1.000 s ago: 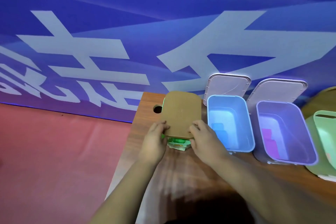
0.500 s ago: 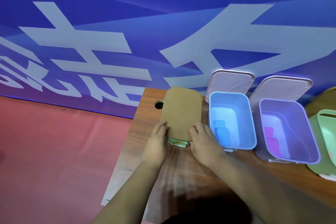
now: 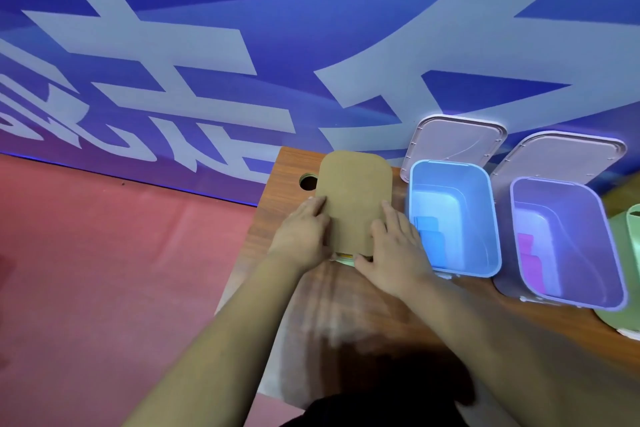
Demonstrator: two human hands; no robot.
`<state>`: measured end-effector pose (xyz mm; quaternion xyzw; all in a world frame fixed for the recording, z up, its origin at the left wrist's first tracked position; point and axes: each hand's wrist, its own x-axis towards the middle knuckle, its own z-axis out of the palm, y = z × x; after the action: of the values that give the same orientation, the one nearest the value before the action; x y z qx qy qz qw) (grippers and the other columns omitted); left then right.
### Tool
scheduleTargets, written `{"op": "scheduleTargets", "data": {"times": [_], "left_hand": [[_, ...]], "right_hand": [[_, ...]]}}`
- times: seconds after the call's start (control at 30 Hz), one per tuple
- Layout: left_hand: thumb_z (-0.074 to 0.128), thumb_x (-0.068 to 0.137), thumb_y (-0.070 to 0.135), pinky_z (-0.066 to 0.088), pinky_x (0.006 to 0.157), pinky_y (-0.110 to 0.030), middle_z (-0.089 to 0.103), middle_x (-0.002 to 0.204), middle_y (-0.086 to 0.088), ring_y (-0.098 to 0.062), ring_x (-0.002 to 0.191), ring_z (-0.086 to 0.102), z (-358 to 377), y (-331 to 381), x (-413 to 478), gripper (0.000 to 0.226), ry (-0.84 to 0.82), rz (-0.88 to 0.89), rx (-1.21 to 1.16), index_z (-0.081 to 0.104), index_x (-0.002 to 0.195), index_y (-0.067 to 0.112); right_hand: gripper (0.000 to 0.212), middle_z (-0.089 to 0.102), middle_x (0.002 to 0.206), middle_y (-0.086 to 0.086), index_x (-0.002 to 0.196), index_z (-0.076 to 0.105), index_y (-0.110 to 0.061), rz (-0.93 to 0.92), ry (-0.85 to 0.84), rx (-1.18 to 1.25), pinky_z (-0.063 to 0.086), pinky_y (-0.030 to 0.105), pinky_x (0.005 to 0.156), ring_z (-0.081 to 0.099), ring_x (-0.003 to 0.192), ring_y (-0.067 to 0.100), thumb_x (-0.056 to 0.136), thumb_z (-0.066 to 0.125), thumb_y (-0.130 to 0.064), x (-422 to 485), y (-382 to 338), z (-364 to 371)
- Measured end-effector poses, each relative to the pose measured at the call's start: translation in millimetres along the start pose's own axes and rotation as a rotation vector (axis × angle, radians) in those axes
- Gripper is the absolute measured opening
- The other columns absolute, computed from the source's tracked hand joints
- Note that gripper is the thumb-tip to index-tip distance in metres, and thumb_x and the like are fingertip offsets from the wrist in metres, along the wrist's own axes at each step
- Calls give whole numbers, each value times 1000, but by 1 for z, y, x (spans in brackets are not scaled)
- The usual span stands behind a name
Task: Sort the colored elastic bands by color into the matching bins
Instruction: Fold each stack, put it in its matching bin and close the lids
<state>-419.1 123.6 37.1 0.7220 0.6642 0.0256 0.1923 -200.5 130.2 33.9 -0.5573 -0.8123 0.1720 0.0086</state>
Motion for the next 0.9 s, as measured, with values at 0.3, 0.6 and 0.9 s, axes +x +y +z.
{"op": "scheduleTargets", "data": {"times": [0.3,0.6,0.9], "left_hand": [[73,94,41,33,121,-39,29,168,5,-25,150,34,-35,1,56,64,-46,-129,-119,49,151,26],[57,93,24,44,106,-44,51,135,-12,-36,124,46,-31,27,85,35,15,-148,15,60,125,10],[59,96,18,49,91,-46,48,134,-10,-34,119,55,-70,141,167,35,72,56,-190,53,130,11]], "right_hand": [[79,39,152,6,138,51,-19,-83,-29,-118,40,42,115,37,140,28,79,64,-69,15,-1,-18],[67,46,142,3,136,56,-22,13,-42,34,44,42,110,48,128,29,87,60,-67,31,8,-36],[48,46,138,16,138,55,-9,333,289,27,47,49,103,54,119,42,93,64,-24,87,111,-136]]}}
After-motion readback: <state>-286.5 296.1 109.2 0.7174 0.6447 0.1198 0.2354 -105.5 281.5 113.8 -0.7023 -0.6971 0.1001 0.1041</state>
